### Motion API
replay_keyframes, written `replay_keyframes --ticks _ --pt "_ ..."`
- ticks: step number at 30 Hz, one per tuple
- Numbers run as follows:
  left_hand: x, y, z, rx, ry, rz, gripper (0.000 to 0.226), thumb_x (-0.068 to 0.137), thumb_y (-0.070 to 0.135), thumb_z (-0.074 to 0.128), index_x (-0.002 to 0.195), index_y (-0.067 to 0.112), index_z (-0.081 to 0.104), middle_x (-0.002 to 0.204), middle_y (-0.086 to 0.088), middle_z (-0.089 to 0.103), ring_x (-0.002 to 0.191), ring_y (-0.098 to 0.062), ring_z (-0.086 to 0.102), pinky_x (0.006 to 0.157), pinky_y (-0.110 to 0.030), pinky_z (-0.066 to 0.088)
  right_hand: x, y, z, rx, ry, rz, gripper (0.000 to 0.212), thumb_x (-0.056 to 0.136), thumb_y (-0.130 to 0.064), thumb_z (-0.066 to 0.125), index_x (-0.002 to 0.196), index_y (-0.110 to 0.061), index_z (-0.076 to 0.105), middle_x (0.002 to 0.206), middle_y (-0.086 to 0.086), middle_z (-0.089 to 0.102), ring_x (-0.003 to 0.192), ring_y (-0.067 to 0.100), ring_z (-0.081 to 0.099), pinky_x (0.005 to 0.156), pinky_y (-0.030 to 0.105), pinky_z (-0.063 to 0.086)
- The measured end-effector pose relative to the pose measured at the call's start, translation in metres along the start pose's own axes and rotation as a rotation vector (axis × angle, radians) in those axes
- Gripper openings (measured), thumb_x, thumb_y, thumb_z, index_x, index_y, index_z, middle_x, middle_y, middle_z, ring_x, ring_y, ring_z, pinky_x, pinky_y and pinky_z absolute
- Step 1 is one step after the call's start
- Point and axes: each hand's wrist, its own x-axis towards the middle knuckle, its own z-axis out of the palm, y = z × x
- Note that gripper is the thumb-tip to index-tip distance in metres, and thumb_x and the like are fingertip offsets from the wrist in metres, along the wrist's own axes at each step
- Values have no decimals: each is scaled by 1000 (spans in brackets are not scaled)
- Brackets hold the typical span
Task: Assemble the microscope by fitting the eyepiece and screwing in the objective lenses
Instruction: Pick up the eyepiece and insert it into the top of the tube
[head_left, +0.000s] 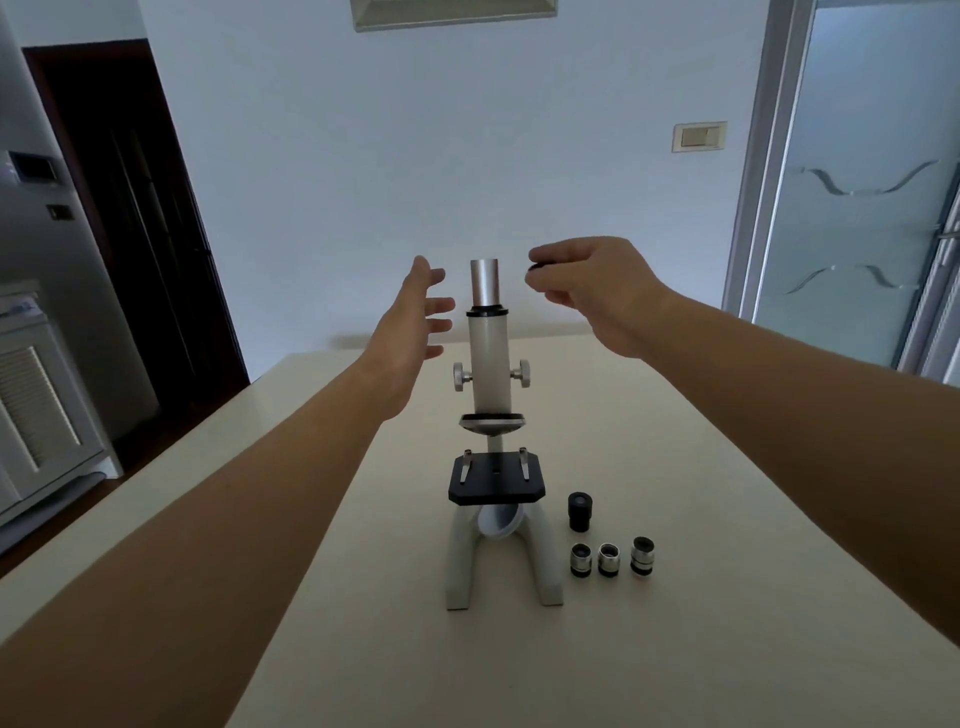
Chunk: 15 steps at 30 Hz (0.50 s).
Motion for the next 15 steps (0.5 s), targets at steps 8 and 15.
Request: replay_keyframes --ticks 8,15 --pt "-10 -38 0 -15 35 -85 55 102 58 19 133 29 55 122 -1 61 110 -20 57 96 -39 46 -31 54 -31 -283 -86 184 25 79 4 77 104 0 71 105 20 73 86 24 72 77 22 60" --pt "-26 -72 -3 -111 66 -243 54 101 61 23 118 28 62 116 -4 64 108 -22 59 93 -40 48 -55 105 -46 -785 -268 360 17 76 -13 82 92 -6 78 73 9 67 60 14 56 49 18 44"
